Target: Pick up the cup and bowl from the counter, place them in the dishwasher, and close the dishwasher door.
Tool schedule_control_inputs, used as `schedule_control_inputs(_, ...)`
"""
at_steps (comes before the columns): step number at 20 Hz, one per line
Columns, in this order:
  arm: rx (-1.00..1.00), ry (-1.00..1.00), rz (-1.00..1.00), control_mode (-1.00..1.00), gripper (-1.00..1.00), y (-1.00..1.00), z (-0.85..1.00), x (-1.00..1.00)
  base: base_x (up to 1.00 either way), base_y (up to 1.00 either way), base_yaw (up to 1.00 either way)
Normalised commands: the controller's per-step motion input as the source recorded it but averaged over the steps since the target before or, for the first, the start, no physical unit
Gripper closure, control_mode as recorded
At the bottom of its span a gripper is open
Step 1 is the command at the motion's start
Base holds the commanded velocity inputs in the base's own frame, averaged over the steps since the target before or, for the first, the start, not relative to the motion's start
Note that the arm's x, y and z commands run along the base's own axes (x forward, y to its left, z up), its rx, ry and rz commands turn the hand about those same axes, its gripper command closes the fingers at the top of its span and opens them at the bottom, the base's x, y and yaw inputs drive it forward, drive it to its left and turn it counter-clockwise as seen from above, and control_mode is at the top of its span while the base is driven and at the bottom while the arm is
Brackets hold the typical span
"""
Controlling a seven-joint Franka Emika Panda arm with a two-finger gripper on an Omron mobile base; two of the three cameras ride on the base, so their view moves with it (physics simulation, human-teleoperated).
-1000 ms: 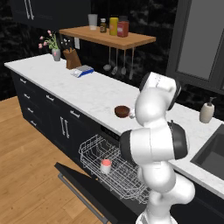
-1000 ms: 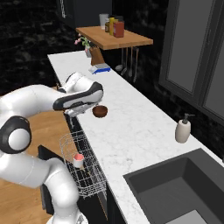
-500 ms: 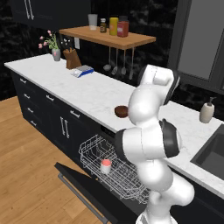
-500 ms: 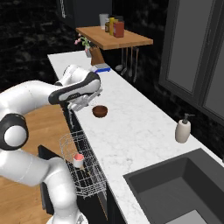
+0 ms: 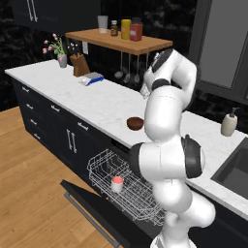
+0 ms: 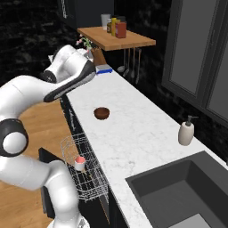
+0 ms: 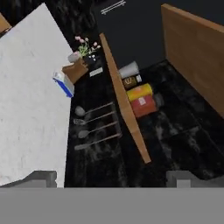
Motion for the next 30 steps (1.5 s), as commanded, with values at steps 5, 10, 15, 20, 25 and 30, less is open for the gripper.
schedule_control_inputs(5,-0.62,-0.51,0.44,-1.00,-1.00,-0.04,0.67,0.00,0.00,0.00,0.00)
schedule_control_inputs(10,-0.75,-0.30,0.50,-1.00,-1.00,-0.20,0.50,-0.01,0.00,0.00,0.00)
schedule_control_inputs(15,-0.83,-0.18,0.45,-1.00,-1.00,-0.21,0.19,-0.13,0.00,0.00,0.00)
schedule_control_inputs(20,-0.89,-0.03,0.32,-1.00,-1.00,-0.13,-0.08,-0.46,0.00,0.00,0.00)
schedule_control_inputs(25,-0.72,-0.04,0.17,-1.00,-1.00,-0.46,0.11,-0.39,0.00,0.00,0.00)
schedule_control_inputs(30,-0.03,0.05,0.09,-1.00,-1.00,-0.21,0.65,-0.07,0.00,0.00,0.00)
